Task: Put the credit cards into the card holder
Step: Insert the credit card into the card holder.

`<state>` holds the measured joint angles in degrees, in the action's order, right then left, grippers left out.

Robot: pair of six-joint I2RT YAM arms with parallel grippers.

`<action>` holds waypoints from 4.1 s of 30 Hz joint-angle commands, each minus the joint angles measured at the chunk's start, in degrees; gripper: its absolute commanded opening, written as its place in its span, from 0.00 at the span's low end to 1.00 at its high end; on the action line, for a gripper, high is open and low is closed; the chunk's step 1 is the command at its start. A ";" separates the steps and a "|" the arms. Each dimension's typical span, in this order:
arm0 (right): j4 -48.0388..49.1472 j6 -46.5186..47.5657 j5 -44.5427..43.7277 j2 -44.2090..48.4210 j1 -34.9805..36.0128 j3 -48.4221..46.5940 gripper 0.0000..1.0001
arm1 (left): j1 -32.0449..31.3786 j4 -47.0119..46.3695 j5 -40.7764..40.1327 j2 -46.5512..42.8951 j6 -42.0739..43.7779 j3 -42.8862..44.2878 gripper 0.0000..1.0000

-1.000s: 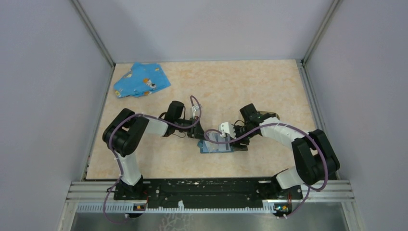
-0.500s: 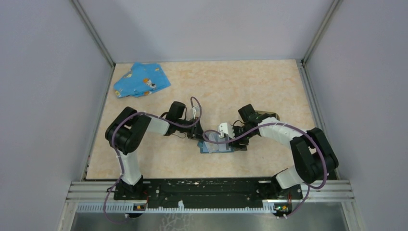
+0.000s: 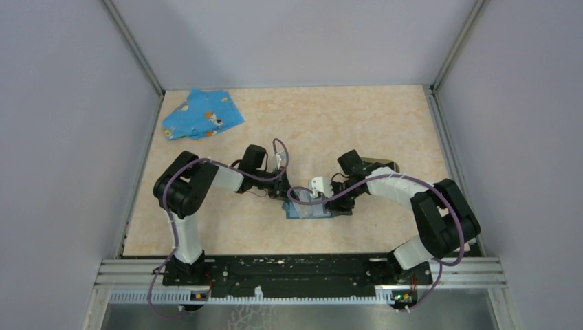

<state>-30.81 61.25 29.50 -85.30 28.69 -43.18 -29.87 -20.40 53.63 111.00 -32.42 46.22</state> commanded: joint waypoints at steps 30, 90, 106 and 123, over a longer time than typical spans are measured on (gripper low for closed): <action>1.40 -1.83 -0.23 -1.35 2.50 -2.00 0.52 | -2.94 16.70 -4.87 6.74 1.94 10.90 0.00; 4.44 -5.46 -5.50 1.34 6.95 -2.26 0.59 | -6.60 45.12 -9.71 22.24 10.52 34.02 0.18; -13.02 21.37 26.21 13.56 2.24 -6.32 0.80 | -6.45 44.04 -10.21 22.57 11.67 32.80 0.24; 17.24 -1.73 -2.36 -2.77 18.40 -8.44 0.00 | -6.34 43.06 -9.29 22.85 11.53 32.89 0.27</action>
<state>-22.55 64.01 35.18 -87.53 44.16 -52.03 -35.38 24.10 56.38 129.45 -24.75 80.90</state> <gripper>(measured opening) 0.006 0.264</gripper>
